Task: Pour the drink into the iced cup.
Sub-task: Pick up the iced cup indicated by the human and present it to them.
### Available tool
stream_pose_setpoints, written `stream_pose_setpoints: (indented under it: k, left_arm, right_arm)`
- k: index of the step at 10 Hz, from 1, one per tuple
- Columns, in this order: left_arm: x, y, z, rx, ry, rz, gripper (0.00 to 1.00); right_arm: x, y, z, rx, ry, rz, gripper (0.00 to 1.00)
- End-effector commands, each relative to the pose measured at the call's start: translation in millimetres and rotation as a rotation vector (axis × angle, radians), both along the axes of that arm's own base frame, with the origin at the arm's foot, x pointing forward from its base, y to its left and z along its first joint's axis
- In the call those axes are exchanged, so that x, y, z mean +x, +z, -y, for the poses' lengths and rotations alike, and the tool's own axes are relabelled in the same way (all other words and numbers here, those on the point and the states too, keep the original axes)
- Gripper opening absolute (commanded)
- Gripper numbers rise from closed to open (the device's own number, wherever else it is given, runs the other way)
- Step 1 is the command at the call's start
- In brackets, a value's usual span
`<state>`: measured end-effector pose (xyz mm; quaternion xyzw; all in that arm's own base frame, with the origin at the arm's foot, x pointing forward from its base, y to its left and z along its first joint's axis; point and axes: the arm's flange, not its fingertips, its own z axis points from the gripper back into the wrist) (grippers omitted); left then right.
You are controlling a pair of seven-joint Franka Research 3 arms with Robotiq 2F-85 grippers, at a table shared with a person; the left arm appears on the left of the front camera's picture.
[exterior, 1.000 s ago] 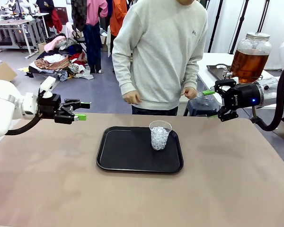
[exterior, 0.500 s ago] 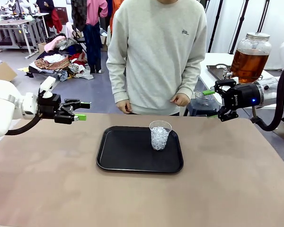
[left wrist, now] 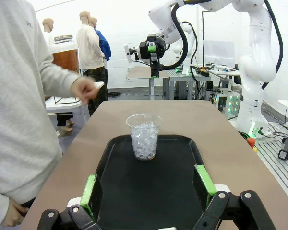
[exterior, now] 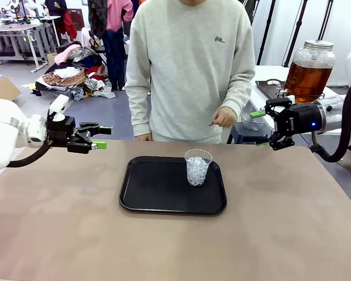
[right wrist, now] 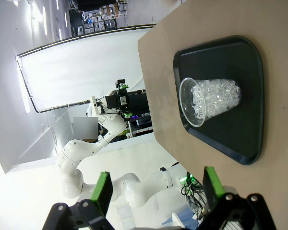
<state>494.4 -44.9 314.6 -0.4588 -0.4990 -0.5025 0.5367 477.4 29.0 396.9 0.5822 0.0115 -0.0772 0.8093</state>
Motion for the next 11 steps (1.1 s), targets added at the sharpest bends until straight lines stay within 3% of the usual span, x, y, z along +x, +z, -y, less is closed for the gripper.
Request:
stream_pose_setpoints:
  k: [1, 11]
  left_arm:
    - [0.1, 1.0, 0.6, -0.001, -0.001, 0.002, 1.00]
    - [0.1, 1.0, 0.6, -0.001, -0.001, 0.002, 1.00]
  right_arm:
    - [0.4, 1.6, -0.9, 0.001, 0.002, 0.003, 1.00]
    - [0.4, 1.6, -0.9, 0.001, 0.002, 0.003, 1.00]
